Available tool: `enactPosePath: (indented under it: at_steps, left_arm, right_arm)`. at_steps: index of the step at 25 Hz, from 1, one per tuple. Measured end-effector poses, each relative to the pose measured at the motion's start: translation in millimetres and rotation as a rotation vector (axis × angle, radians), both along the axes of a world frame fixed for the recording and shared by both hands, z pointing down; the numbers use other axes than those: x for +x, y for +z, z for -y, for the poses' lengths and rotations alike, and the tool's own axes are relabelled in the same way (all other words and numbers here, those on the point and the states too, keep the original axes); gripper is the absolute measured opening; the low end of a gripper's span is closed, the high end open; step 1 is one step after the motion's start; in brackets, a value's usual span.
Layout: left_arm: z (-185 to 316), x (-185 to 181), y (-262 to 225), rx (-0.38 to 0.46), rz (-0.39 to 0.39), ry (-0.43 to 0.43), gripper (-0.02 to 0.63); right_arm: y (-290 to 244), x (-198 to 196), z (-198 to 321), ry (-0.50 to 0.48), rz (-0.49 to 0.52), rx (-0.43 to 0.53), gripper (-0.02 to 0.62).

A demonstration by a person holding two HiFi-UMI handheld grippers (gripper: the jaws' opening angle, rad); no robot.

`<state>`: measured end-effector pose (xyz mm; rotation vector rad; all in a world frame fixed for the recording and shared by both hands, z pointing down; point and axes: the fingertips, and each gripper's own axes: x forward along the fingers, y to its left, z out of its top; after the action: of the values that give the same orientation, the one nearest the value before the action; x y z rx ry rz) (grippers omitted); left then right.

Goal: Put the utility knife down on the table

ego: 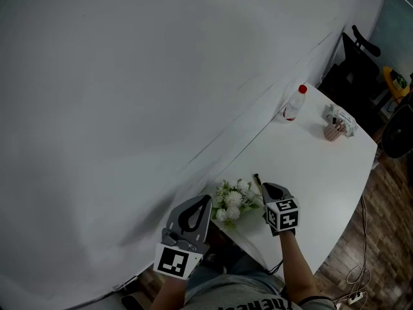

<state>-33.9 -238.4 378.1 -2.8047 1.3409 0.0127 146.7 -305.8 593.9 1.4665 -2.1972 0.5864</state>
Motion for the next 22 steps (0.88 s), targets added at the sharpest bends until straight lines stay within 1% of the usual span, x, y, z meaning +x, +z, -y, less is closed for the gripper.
enactPosePath:
  at_steps: [10, 22]
  left_arm:
    - [-7.7, 12.3, -5.5, 0.017, -0.006, 0.073, 0.015]
    - [-20.5, 20.8, -9.9, 0.034, -0.014, 0.136, 0.015]
  right_arm:
    - [-55.2, -9.0, -30.9, 0.039, 0.076, 0.153, 0.002]
    - [-105.4, -10.1, -68.7, 0.093, 0.124, 0.298, 0.002]
